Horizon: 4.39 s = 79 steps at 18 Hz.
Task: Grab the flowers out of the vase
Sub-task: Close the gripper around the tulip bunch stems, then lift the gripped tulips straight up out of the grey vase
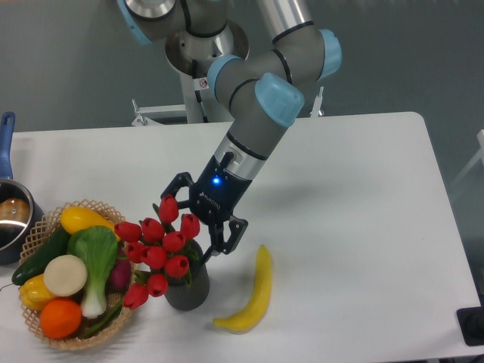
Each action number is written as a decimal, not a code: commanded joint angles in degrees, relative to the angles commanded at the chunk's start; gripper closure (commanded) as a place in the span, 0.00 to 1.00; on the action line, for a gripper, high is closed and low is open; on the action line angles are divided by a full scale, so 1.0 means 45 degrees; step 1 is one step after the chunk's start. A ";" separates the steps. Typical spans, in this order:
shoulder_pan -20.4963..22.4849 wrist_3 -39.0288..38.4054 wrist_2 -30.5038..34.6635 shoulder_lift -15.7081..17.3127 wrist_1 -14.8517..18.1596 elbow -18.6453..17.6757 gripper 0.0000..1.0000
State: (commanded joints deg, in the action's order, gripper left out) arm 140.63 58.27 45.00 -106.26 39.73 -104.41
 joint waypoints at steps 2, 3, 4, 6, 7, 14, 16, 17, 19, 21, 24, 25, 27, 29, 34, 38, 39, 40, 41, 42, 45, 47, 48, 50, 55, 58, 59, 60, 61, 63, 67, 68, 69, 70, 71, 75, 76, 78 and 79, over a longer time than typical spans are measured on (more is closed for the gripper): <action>-0.0078 0.0000 0.0000 -0.0020 0.0000 0.0000 0.00; -0.0117 0.0000 -0.0019 -0.0058 0.0000 0.0019 0.00; -0.0118 0.0000 -0.0039 -0.0078 0.0000 0.0020 0.00; -0.0195 0.0000 -0.0097 -0.0175 -0.0020 0.0136 0.00; -0.0215 0.0000 -0.0117 -0.0273 -0.0039 0.0195 0.00; -0.0215 0.0000 -0.0820 -0.0488 -0.0039 0.0273 0.00; -0.0215 0.0000 -0.1054 -0.0527 -0.0059 0.0312 0.00; -0.0215 0.0000 -0.1151 -0.0586 -0.0059 0.0409 0.00; -0.0215 0.0000 -0.1231 -0.0762 -0.0059 0.0624 0.06; -0.0215 0.0000 -0.1269 -0.0781 -0.0059 0.0645 0.13; -0.0215 0.0000 -0.1230 -0.0781 -0.0059 0.0645 0.33; -0.0215 0.0000 -0.1230 -0.0781 -0.0059 0.0625 0.35; -0.0215 0.0000 -0.1230 -0.0781 -0.0059 0.0625 0.42; -0.0196 0.0000 -0.1230 -0.0762 -0.0059 0.0625 0.44; -0.0196 0.0000 -0.1270 -0.0742 -0.0059 0.0605 0.48; -0.0118 -0.0020 -0.1328 -0.0606 -0.0059 0.0645 0.48; -0.0079 -0.0058 -0.1502 -0.0586 -0.0059 0.0645 0.48; -0.0021 -0.0097 -0.1775 -0.0567 -0.0059 0.0664 0.48; -0.0001 -0.0117 -0.2029 -0.0547 -0.0059 0.0645 0.48; 0.0096 -0.0137 -0.2244 -0.0431 -0.0059 0.0645 0.48; 0.0253 -0.0409 -0.2500 -0.0080 -0.0059 0.0645 0.48; 0.0273 -0.0702 -0.2578 0.0116 -0.0059 0.0645 0.48; 0.0331 -0.0838 -0.2675 0.0252 -0.0059 0.0625 0.48; 0.0370 -0.1151 -0.2948 0.0487 -0.0059 0.0683 0.48; 0.0683 -0.1562 -0.3613 0.0644 -0.0059 0.1209 0.48; 0.0683 -0.1913 -0.3691 0.0683 -0.0059 0.1445 0.48; 0.0683 -0.1953 -0.3711 0.0683 -0.0059 0.1523 0.48; 0.0683 -0.2011 -0.3769 0.0683 -0.0059 0.1601 0.48; 0.0703 -0.2166 -0.3789 0.0703 -0.0059 0.1718 0.48; 0.0955 -0.2829 -0.3867 0.0761 -0.0059 0.2186 0.48; 0.1386 -0.3865 -0.4765 0.0839 -0.0059 0.2597 0.48; 0.1425 -0.4041 -0.4766 0.0936 -0.0059 0.2598 0.48; 0.1445 -0.4140 -0.4766 0.1015 -0.0039 0.2598 0.48; 0.1464 -0.4257 -0.4785 0.1073 -0.0039 0.2617 0.48; 0.1522 -0.4412 -0.4785 0.1132 -0.0039 0.2637 0.48; 0.1795 -0.4960 -0.4824 0.1347 -0.0039 0.2753 0.48; 0.1874 -0.5116 -0.4902 0.1367 -0.0039 0.2851 0.48; 0.2010 -0.5273 -0.5078 0.1367 -0.0039 0.3104 0.48; 0.2166 -0.5273 -0.5097 0.1328 -0.0039 0.3299 0.48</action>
State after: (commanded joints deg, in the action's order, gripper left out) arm 150.37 34.54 22.06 -100.28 39.55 -89.57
